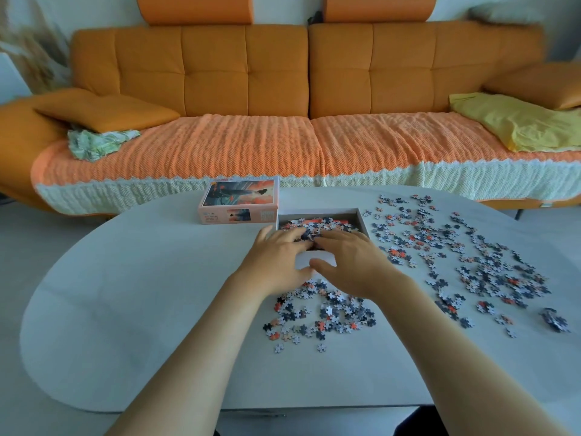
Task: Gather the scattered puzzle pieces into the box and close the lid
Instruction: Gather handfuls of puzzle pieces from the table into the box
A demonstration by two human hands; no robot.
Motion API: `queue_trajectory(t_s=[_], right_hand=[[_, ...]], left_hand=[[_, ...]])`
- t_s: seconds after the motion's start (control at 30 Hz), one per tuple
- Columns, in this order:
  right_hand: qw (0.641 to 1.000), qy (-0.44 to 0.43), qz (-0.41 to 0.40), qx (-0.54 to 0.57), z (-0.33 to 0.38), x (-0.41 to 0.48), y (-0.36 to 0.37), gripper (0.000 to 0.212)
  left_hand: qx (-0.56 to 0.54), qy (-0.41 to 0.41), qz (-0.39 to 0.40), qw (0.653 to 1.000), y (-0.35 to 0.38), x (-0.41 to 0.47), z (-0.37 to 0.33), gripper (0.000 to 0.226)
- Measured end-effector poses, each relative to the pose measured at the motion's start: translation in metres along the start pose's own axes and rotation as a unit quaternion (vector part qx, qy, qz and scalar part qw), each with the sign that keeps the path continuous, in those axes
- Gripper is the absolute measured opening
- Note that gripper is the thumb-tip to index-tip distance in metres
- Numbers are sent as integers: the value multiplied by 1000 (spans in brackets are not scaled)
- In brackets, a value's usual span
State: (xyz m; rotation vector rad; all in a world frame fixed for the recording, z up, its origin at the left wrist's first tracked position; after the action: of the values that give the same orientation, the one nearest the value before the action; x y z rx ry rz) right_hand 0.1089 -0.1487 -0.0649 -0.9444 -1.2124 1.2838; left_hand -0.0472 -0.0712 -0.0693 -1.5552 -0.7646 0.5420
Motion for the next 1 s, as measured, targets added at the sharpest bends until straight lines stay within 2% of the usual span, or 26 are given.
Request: queue_trajectory(t_s=[0.1, 0.2, 0.33, 0.4, 0.43, 0.5, 0.6, 0.63, 0.7, 0.77, 0.83, 0.93, 1.0], right_hand=[[1000, 22, 8, 2, -6, 2, 2, 59], [998, 16, -45, 32, -11, 1, 0, 49], [983, -65, -161, 66, -10, -3, -2, 26], [968, -90, -216, 90, -5, -8, -10, 23], [966, -94, -219, 103, -1, -11, -13, 25], [973, -84, -177, 124, 3, -20, -16, 29], [993, -47, -52, 94, 5, -32, -9, 35], [996, -35, -15, 83, 6, -35, -6, 39], [995, -11, 26, 92, 8, -41, -3, 46], [993, -4, 46, 107, 12, -47, -4, 51], [991, -8, 45, 129, 15, -54, -8, 57], [976, 32, -4, 215, 10, -66, -17, 56], [978, 41, -28, 204, 2, -73, -20, 47]], left_hand=[[26, -24, 46, 998, 1, 5, 0, 70], [-1, -20, 38, 999, -1, 5, 0, 73], [-39, -1, -76, 996, -6, -5, 0, 61], [-50, 8, -149, 988, -13, -13, -1, 48], [-65, 12, -170, 983, -17, -18, -2, 42], [-120, 12, -149, 981, -22, -29, -4, 31], [-159, 7, -43, 986, -21, -48, -12, 24], [-151, 7, -15, 988, -18, -53, -15, 32], [-116, 7, 44, 992, -8, -62, -23, 64], [-77, 7, 108, 991, 5, -70, -30, 95], [-48, 4, 142, 989, 17, -76, -35, 113], [-56, 3, 119, 991, 24, -75, -36, 118], [-72, -2, 101, 992, 26, -72, -37, 114]])
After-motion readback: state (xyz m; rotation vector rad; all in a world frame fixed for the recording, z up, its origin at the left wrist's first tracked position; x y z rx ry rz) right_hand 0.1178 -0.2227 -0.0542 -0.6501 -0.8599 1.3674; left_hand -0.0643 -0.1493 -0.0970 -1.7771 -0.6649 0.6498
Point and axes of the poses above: each hand's wrist, its own x-axis towards the middle knuckle, its own y-axis out of the palm, z = x × y, the point moved 1 cm from there along x, towards the middle knuckle, and after that the axes turned 7 degrees about -y, right-handed, at the moved point
